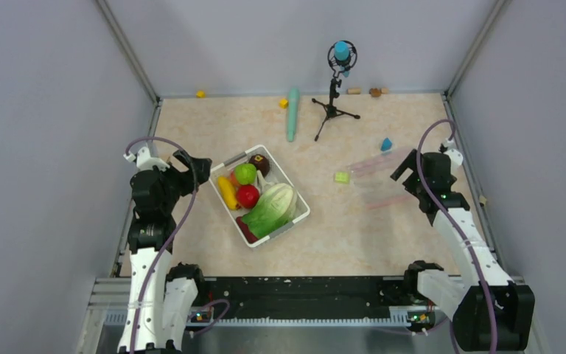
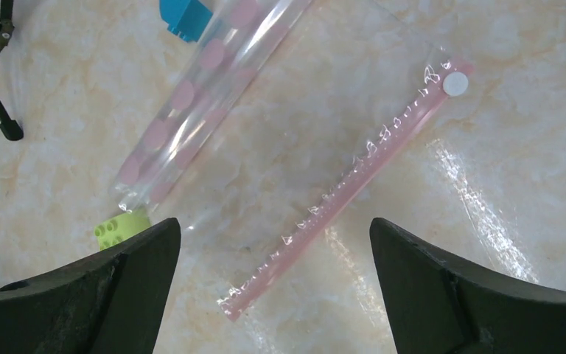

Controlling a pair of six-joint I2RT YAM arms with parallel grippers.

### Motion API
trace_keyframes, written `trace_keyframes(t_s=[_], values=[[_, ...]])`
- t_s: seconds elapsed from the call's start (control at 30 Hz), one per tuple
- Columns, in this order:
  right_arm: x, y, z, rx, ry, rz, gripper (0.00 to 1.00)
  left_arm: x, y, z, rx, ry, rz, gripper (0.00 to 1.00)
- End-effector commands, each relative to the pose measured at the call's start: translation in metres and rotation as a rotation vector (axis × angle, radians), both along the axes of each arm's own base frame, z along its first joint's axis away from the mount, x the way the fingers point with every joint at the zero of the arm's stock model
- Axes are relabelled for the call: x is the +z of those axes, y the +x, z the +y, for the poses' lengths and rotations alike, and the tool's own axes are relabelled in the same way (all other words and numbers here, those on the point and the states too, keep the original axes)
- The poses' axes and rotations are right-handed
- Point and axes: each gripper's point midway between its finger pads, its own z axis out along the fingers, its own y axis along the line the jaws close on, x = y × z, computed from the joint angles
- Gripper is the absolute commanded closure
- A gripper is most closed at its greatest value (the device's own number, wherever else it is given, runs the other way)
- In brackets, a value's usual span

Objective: Place the food in the zip-top bag and seal the zipper
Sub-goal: Pick up the zipper food storage bag at the center of the board.

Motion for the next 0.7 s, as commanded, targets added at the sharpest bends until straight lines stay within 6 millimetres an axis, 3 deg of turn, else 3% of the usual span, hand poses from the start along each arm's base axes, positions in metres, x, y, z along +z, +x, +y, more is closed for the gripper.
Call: trace_keyframes(t_s=[0.0,0.2,0.33,0.43,0.67], values=[[0.003,-0.009,0.002,-0.018,0.034,0.018,0.01,0.010,0.003,-0.005,-0.028,-0.008,-0.049,0.03],[-0.031,-0.022,0.026,0.012,0.192,0.106,0.01,0.007,0.006,-0.006,-0.032,-0.013,-0.035,0.03],[-0.044,-0.030,0.064,0.139,0.364,0.154,0.05,0.007,0.006,-0.006,-0.034,-0.013,-0.033,0.03],[-0.057,-0.040,0.081,0.180,0.463,0.157,0.06,0.006,0.006,-0.006,-0.035,-0.016,-0.031,0.03],[-0.070,-0.040,0.084,0.132,0.533,0.077,0.10,0.007,0.006,-0.010,-0.053,-0.028,-0.026,0.03]])
